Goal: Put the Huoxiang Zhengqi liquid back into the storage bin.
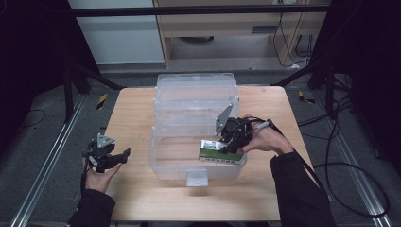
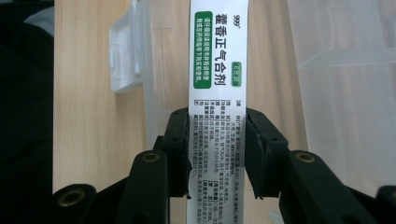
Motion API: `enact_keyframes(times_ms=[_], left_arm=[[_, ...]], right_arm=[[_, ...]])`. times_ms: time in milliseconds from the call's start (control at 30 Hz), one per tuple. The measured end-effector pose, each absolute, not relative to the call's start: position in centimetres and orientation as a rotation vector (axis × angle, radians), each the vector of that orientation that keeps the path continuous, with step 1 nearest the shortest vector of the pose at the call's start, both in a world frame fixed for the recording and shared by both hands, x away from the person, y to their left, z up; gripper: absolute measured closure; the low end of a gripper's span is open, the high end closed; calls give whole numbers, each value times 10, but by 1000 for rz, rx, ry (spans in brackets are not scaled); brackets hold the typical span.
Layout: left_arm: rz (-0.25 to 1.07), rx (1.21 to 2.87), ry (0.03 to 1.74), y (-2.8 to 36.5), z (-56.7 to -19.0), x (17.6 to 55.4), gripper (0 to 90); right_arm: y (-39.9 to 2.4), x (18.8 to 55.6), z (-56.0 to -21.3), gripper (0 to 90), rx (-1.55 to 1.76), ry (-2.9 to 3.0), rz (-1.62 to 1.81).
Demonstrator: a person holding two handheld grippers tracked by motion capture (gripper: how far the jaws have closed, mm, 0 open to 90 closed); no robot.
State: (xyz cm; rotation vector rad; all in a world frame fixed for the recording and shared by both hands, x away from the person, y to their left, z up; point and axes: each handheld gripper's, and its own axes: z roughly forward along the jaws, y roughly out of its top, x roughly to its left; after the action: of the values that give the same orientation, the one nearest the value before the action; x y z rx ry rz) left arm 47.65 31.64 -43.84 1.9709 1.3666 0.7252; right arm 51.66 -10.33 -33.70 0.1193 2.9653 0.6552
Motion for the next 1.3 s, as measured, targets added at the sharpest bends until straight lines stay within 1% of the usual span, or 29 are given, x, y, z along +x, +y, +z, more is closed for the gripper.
enact_keyframes(times_ms=[1300], left_arm=[[724,1973,1363,316,-439,476,343]], right_arm=[[-94,518,-367,639,31,3027,549]])
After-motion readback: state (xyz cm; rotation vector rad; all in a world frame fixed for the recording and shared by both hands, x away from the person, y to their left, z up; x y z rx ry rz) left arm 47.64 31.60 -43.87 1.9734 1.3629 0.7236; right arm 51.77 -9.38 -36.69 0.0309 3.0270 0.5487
